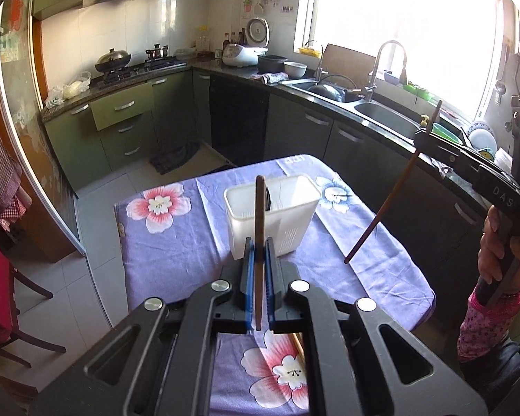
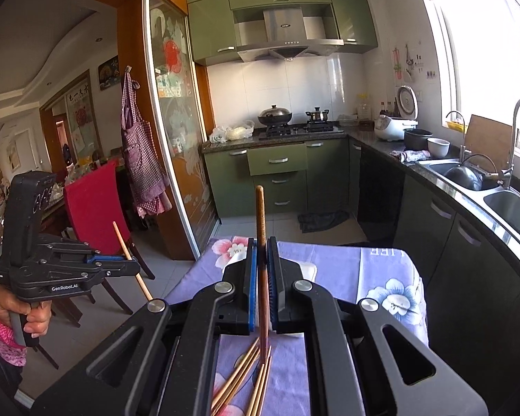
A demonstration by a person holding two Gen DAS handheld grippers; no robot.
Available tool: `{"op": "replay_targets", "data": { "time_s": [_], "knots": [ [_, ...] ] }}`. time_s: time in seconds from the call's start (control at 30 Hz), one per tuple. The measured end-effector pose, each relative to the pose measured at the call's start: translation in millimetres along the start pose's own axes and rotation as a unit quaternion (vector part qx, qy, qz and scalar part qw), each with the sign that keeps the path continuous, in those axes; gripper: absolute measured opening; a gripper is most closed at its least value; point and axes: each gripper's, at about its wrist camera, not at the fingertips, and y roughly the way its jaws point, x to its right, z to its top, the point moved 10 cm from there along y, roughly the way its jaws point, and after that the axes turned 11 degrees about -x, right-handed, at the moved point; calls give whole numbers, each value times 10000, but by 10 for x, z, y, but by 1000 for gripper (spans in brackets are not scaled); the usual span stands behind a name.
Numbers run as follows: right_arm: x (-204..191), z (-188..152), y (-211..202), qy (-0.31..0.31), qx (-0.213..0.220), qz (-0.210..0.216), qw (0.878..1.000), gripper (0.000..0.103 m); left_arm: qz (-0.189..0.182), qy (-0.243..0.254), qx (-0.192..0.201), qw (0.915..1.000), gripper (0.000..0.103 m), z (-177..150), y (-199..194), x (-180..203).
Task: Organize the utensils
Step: 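Carry the chopstick in the left gripper to the holder while the right gripper carries its chopstick, then open the left gripper over the holder to drop the chopstick while the right gripper drops its chopstick in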
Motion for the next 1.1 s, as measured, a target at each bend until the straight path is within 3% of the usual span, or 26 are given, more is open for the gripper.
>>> {"op": "replay_targets", "data": {
  "time_s": [0.23, 0.4, 0.63, 0.8, 0.93, 1.1],
  "knots": [
    [174, 810, 178, 110, 466, -212, 9986, 7, 95, 77, 808, 9967, 6, 820, -357, 23],
    [358, 1028, 595, 206, 390, -386, 9983, 7, 224, 32, 1107, 9936, 6, 1194, -170, -21],
    [620, 649, 1456, 373, -376, -412, 9977, 7, 150, -142, 553, 9983, 6, 1187, 713, -135],
    [644, 360, 1752, 349, -717, -343, 9962, 8, 115, -239, 151, 9995, 7, 1004, 1095, -191],
    [610, 237, 1780, 357, -758, -289, 9961, 12, 187, -226, 62, 9996, 35, 927, 1133, -197],
    [505, 178, 1456, 359, -570, -212, 9975, 15, 180, -265, 101, 9994, 39, 840, 957, -158]
  ]
}}
